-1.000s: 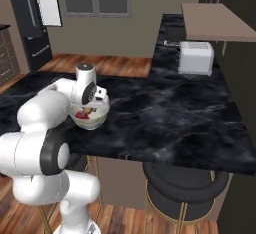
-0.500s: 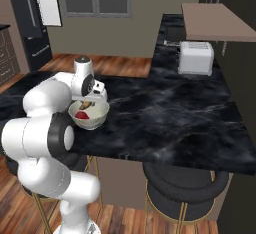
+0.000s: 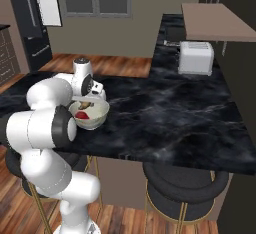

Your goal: Retrieve the pear and banana from the fridge and place them into the bowl on the dining table.

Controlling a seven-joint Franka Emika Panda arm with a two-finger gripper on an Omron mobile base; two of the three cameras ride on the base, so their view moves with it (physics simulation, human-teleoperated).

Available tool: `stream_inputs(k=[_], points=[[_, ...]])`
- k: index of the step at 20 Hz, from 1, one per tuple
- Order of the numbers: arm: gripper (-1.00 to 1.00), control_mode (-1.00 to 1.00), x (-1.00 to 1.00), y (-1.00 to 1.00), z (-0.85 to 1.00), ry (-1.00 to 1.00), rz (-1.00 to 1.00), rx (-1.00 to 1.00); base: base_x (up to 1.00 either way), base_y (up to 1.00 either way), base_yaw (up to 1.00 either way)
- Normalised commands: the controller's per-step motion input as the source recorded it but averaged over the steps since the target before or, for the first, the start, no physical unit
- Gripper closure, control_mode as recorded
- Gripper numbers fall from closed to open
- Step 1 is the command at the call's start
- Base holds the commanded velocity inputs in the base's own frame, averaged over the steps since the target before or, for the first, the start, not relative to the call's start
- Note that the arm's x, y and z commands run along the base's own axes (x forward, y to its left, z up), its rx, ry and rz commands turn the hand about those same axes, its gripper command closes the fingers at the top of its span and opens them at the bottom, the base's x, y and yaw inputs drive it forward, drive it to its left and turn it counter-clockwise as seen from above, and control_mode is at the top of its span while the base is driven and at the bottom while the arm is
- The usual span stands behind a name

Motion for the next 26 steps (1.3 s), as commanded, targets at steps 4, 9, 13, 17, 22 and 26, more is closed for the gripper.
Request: stream_inputs(k=[4, 9, 13, 17, 22, 26], points=[[1.00, -1.00, 0.14, 0.11, -0.19, 0.00, -0.02, 0.00, 0.00, 0.00, 0.00], [1.00, -1.00, 0.12, 0.06, -0.13, 0.00, -0.02, 0.00, 0.00, 0.00, 0.00], [1.00, -1.00, 0.11, 0.05, -0.13, 0.00, -0.02, 0.00, 0.00, 0.00, 0.00], [1.00, -1.00, 0.15, 0.05, -0.17, 0.00, -0.02, 0.00, 0.00, 0.00, 0.00], [1.00, -1.00, 0.10, 0.01, -0.20, 0.00, -0.01, 0.00, 0.00, 0.00, 0.00], [1.00, -1.00, 0.03, 0.00, -0.19, 0.00, -0.01, 0.00, 0.00, 0.00, 0.00]])
